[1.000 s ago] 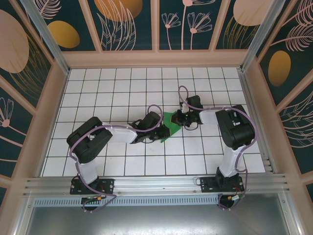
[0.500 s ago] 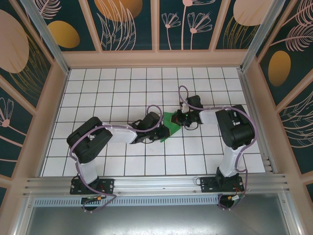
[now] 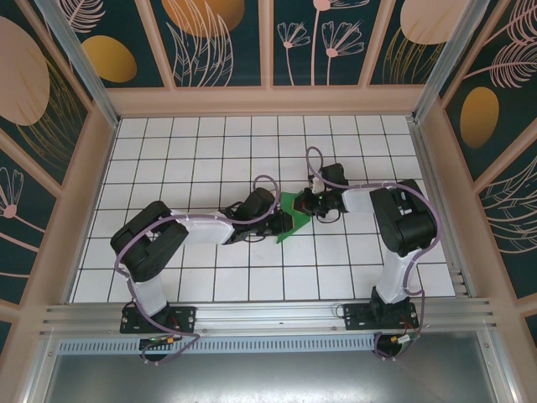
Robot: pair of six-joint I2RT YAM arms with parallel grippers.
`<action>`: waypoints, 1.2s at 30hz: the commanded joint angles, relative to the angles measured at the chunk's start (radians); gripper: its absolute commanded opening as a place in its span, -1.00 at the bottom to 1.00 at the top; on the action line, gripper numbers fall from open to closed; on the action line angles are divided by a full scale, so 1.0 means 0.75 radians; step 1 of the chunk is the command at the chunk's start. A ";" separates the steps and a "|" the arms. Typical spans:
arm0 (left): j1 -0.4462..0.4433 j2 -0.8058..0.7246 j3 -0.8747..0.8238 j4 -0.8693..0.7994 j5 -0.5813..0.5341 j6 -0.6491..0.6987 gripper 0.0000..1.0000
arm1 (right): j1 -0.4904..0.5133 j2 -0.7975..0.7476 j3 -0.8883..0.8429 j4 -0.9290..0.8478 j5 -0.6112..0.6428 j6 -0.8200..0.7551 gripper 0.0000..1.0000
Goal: Fold a paper plane with a square sheet of paper (pick it up from the middle)
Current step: Fourth fold the wing at the center of the table.
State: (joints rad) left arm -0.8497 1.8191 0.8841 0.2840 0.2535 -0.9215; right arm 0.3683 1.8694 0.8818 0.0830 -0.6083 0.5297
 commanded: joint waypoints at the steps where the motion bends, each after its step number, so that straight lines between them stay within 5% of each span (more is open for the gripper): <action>1: 0.004 0.043 0.007 0.015 0.059 -0.002 -0.56 | 0.000 0.121 -0.037 -0.135 0.179 -0.042 -1.00; 36: -0.055 0.060 -0.178 0.027 0.058 -0.142 -0.78 | -0.008 0.142 -0.028 -0.155 0.195 -0.042 -1.00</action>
State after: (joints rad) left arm -0.8593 1.8690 0.7975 0.4141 0.2604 -1.0012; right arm 0.3626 1.8801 0.8925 0.0719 -0.6262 0.5293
